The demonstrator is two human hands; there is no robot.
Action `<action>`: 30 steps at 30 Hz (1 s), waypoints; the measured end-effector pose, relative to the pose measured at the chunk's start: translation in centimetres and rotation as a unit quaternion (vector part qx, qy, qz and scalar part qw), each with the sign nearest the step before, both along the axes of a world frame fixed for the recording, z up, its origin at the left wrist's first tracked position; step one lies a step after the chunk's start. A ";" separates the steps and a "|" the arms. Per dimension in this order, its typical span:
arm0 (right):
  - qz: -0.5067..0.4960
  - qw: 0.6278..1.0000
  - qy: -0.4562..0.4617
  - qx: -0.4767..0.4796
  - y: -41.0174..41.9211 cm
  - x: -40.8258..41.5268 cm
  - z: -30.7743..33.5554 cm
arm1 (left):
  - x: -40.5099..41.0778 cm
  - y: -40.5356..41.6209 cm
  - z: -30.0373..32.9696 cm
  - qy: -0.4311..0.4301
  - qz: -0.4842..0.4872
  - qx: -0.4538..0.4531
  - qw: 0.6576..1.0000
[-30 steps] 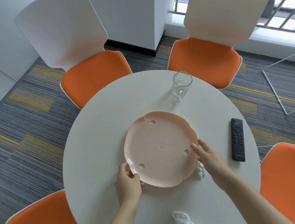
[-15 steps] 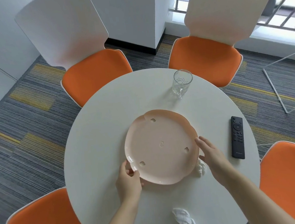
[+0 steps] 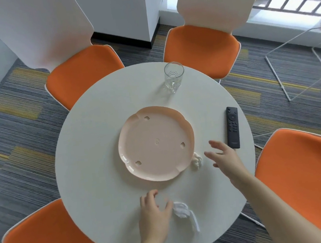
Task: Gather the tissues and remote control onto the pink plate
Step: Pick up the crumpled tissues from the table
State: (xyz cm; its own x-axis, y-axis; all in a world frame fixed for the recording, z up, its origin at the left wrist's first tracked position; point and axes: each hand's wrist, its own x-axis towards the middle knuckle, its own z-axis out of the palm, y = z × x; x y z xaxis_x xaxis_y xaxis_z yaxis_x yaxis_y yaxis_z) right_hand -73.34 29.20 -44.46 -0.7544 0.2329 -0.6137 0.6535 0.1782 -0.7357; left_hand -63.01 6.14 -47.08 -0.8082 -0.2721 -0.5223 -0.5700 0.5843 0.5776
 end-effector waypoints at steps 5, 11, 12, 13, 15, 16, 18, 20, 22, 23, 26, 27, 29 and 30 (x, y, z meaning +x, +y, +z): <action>0.081 0.995 -0.036 0.047 -1.4 0.0 -1.9 | 1.7 3.1 -0.4 -0.010 -0.129 -0.004 0.992; 0.172 0.969 -0.016 0.176 -2.7 0.6 -3.2 | 2.3 5.1 -0.7 -0.043 -0.251 -0.084 0.963; 0.180 0.965 -0.008 0.188 -2.8 0.8 -3.3 | 2.4 5.2 -0.9 -0.035 -0.266 -0.086 0.959; 0.190 0.961 0.000 0.200 -2.9 1.1 -3.3 | 2.5 5.3 -1.1 -0.029 -0.274 -0.081 0.958; 0.212 0.950 0.008 0.228 -2.9 1.6 -3.3 | 2.4 5.1 -1.3 -0.032 -0.281 -0.075 0.956; 0.228 0.942 0.011 0.248 -2.9 1.8 -3.3 | 2.3 4.9 -1.4 -0.033 -0.291 -0.076 0.953; 0.265 0.920 0.015 0.290 -3.0 2.2 -3.3 | 1.7 4.5 -1.5 -0.020 -0.301 -0.066 0.951; 0.277 0.911 0.018 0.305 -3.1 2.5 -3.1 | 0.8 4.0 -1.0 0.012 -0.259 -0.013 0.966; 0.231 0.932 0.012 0.279 -3.0 2.6 -2.5 | -0.5 3.5 0.2 0.036 -0.180 0.048 0.982; 0.204 0.942 0.013 0.268 -3.0 2.6 -2.2 | -1.3 3.2 0.7 0.044 -0.140 0.073 0.987; 0.214 0.934 0.044 0.283 -3.3 2.5 -1.6 | -3.9 2.0 2.1 0.076 -0.054 0.097 0.991; 0.223 0.930 0.051 0.286 -3.5 2.7 -1.6 | -4.7 1.5 2.3 0.089 -0.037 0.092 0.991; 0.244 0.925 0.048 0.286 -3.9 3.1 -1.6 | -5.9 0.8 2.5 0.109 -0.012 0.087 0.990; 0.265 0.918 0.039 0.292 -4.3 3.4 -1.8 | -6.3 0.4 2.5 0.114 -0.006 0.083 0.990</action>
